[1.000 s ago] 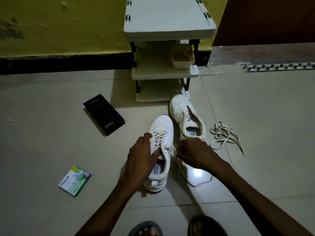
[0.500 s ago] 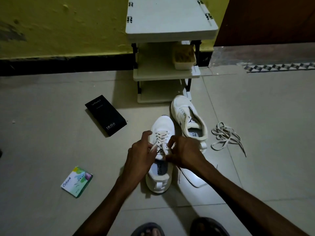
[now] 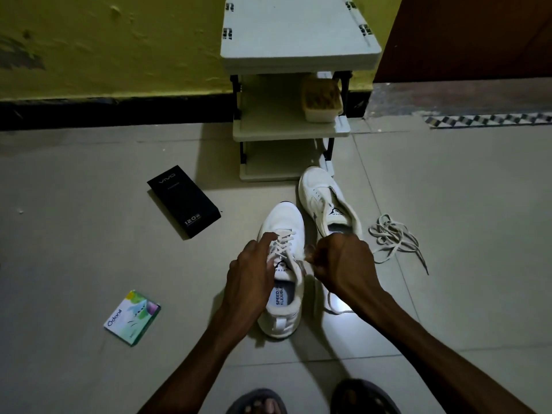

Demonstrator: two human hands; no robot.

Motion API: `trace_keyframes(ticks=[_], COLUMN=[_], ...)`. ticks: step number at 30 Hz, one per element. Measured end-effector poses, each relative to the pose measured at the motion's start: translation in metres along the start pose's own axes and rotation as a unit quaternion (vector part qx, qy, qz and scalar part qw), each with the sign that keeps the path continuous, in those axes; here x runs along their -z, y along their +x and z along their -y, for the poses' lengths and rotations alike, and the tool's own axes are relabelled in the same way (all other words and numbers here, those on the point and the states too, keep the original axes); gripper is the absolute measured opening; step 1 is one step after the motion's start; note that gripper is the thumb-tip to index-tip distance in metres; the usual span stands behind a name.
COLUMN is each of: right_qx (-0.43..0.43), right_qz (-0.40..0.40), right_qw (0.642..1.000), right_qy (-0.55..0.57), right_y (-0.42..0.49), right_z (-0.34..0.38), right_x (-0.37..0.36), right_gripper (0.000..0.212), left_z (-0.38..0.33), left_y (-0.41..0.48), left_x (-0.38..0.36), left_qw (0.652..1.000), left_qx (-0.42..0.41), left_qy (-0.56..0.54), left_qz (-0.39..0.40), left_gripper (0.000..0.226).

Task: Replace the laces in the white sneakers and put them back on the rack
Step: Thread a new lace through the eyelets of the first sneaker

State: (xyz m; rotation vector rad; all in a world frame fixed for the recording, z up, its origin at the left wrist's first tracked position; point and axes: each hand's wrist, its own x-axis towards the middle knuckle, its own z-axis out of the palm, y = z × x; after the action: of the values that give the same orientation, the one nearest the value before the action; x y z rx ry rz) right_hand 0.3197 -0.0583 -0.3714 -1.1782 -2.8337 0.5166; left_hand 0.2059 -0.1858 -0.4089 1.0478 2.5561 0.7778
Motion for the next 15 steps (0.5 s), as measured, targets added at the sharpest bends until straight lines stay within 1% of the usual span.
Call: trace_keyframes(ticks=[2,3,6,7,8,9,11,12,13,15], right_qx=[-0.005,0.002,0.023,0.012,-0.004,-0.015,-0.032,-0.032,-0.026,-0.008], right_qz=[0.006,0.026,0.146,0.185,0.205,0.198,0.130,0.097,0.084,0.095], right_qw=[1.000,1.000,0.987,0.978,0.972,0.972,0.980,0.985,0.989,0.993], right_qy=[0.000,0.004,0.069,0.098,0.116,0.127,0.146,0.139,0.118,0.073], right_y=[-0.002,-0.004,-0.003,-0.001,0.001,0.003,0.006,0.007,0.008,0.010], right_z=[-0.001,0.000,0.001,0.001,0.000,0.000,-0.001,-0.002,-0.001,0.004], right_x=[0.000,0.001,0.000,-0.001,-0.001,-0.002,-0.004,-0.005,-0.005,-0.003], right_gripper=[0.024,0.022,0.016,0.014,0.012,0.011,0.011,0.013,0.016,0.025], left_z=[-0.005,-0.007,-0.011,-0.012,-0.013,-0.014,-0.014,-0.014,-0.015,-0.016], left_y=[-0.002,-0.003,-0.004,-0.004,-0.004,-0.004,-0.004,-0.003,-0.003,-0.001], left_x=[-0.001,-0.001,0.000,0.000,0.001,0.001,0.002,0.002,0.004,0.006], left_qw=[1.000,1.000,0.999,0.998,0.998,0.998,0.999,0.999,0.999,0.998], left_qx=[0.013,0.013,0.013,0.016,0.018,0.019,0.020,0.022,0.024,0.029], left_qy=[0.010,0.017,0.044,0.051,0.052,0.044,0.011,-0.002,-0.010,-0.015], left_qz=[0.007,0.007,0.015,0.022,0.028,0.033,0.041,0.044,0.046,0.051], left_gripper=[0.043,0.044,0.045,0.046,0.045,0.043,0.038,0.035,0.033,0.031])
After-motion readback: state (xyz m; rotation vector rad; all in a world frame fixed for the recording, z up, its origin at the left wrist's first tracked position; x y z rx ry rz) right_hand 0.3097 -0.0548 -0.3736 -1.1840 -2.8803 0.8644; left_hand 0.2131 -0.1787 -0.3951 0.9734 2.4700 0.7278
